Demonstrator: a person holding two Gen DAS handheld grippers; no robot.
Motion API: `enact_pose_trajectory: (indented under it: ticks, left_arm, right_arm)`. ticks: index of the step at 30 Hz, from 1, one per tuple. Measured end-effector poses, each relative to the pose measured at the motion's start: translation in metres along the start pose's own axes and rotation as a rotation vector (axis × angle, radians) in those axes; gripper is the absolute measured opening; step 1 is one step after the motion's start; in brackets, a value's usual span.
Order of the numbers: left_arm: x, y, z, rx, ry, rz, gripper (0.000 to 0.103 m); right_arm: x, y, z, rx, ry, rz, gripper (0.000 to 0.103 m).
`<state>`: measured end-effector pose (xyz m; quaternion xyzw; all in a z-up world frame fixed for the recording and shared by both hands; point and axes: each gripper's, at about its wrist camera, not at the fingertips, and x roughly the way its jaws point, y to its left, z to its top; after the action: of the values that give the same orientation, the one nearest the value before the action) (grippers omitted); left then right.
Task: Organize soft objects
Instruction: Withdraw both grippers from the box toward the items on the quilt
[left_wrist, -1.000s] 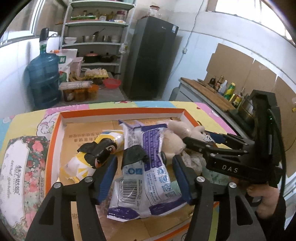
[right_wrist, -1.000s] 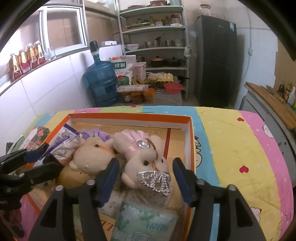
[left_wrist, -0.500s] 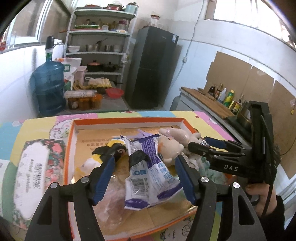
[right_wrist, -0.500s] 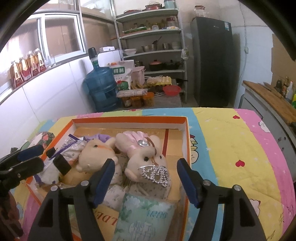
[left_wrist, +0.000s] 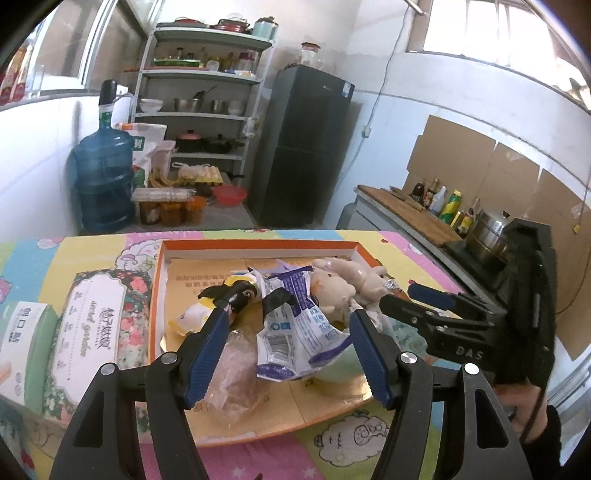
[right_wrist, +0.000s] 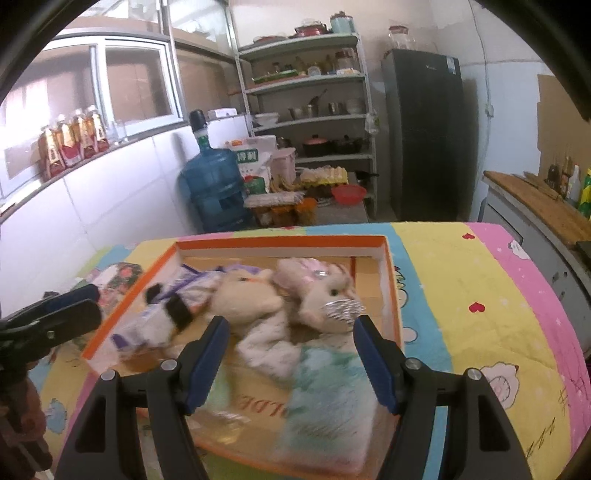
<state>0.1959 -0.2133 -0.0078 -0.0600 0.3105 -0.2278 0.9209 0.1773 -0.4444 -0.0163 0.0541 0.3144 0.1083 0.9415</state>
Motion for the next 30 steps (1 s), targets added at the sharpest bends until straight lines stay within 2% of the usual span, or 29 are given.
enact_pose_trajectory:
  ticks: [14, 30]
  left_arm:
    - [-0.052, 0.010, -0.016, 0.008, -0.057, 0.015, 0.069]
    - [-0.105, 0.054, -0.038, -0.036, -0.098, 0.043, 0.075]
  right_arm:
    - [-0.038, 0.062, -0.017, -0.030, -0.044, 0.039, 0.069]
    - [-0.046, 0.130, -0.029, -0.041, -0.055, 0.100, 0.069]
